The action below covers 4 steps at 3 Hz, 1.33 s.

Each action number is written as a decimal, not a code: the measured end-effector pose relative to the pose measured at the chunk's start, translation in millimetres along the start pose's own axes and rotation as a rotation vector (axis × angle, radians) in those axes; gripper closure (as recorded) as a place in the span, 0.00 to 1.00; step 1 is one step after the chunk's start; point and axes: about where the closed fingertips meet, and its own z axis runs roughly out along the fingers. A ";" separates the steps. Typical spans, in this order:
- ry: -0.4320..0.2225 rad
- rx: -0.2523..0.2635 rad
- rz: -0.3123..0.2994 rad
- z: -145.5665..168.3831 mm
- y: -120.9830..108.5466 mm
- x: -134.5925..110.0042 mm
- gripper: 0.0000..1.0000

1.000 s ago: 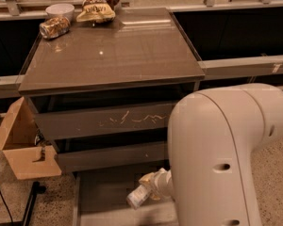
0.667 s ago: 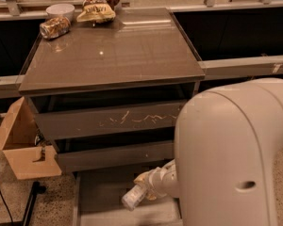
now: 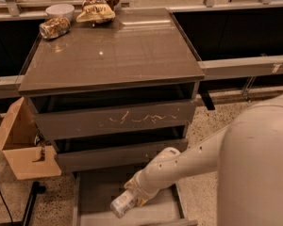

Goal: Pick blue plastic bottle from bottom drawer and place on counter

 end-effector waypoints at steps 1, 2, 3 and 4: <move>-0.016 -0.008 0.050 -11.8 -3.6 3.8 1.00; 0.008 -0.002 0.061 -13.7 -8.8 6.7 1.00; 0.064 0.000 0.077 -29.6 -19.1 12.1 1.00; 0.127 0.013 0.130 -54.7 -33.9 19.1 1.00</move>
Offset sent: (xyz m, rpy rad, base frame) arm 0.0161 0.0023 0.0166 -0.0162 -0.0036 -0.0919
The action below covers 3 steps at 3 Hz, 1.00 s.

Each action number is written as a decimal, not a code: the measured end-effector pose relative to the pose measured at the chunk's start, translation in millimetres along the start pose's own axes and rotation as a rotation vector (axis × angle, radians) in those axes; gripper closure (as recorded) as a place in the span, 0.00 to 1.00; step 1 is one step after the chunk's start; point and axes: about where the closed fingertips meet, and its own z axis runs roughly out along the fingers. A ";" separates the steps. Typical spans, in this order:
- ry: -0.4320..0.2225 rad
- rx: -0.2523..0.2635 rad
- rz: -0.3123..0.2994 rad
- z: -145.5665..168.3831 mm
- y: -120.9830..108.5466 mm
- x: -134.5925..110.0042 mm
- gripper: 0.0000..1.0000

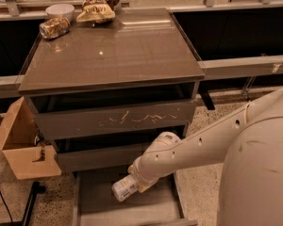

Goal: Pick blue plastic bottle from bottom drawer and place on counter

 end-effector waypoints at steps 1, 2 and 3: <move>0.028 0.011 0.069 -16.0 -12.6 8.7 1.00; 0.056 0.019 0.110 -35.2 -27.1 19.3 1.00; 0.111 0.032 0.132 -71.8 -43.6 28.9 1.00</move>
Offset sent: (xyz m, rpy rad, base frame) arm 0.0470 -0.0223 0.0691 -0.0326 -0.0228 -0.1884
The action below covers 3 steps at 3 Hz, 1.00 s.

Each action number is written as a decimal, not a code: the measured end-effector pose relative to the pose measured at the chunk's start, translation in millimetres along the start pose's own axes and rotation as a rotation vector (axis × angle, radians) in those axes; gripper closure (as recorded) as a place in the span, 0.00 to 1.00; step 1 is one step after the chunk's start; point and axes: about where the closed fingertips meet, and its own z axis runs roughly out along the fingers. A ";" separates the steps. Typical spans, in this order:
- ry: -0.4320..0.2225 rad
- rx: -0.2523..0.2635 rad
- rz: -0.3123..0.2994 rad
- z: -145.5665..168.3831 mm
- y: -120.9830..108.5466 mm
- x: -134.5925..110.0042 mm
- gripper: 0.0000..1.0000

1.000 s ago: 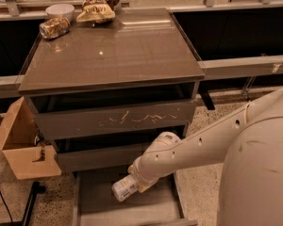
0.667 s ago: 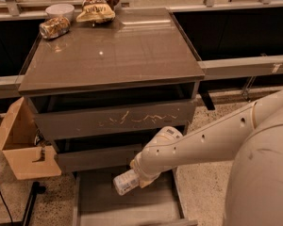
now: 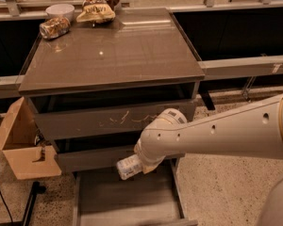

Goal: Pick blue plastic bottle from bottom drawer and place on counter

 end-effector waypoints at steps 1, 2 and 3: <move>0.000 0.000 0.000 0.0 0.0 0.0 1.00; -0.036 0.019 -0.010 -11.0 -6.1 -5.5 1.00; -0.080 0.071 -0.035 -58.4 -27.5 -10.2 1.00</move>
Offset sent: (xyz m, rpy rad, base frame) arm 0.0010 0.0155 0.0463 0.1308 -0.0131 0.0690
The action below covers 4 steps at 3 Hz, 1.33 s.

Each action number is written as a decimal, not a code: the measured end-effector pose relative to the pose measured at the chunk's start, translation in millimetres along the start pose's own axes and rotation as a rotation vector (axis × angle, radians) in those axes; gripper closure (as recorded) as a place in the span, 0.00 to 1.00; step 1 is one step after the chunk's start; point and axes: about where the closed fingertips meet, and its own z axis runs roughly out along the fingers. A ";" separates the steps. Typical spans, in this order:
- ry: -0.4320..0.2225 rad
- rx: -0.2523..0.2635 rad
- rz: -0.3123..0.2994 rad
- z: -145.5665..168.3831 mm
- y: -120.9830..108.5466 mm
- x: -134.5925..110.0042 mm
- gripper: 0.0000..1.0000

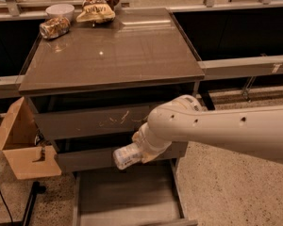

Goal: Pick blue plastic bottle from bottom drawer and place on counter

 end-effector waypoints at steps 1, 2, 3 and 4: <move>0.018 0.052 -0.045 -61.3 -27.1 -0.4 1.00; 0.055 0.106 -0.075 -103.6 -49.0 -1.8 1.00; 0.055 0.106 -0.075 -103.8 -49.1 -1.8 1.00; 0.058 0.111 -0.079 -117.6 -61.4 -3.6 1.00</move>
Offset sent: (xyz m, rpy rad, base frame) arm 0.0179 -0.0123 0.1614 -0.0317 -0.2064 0.0393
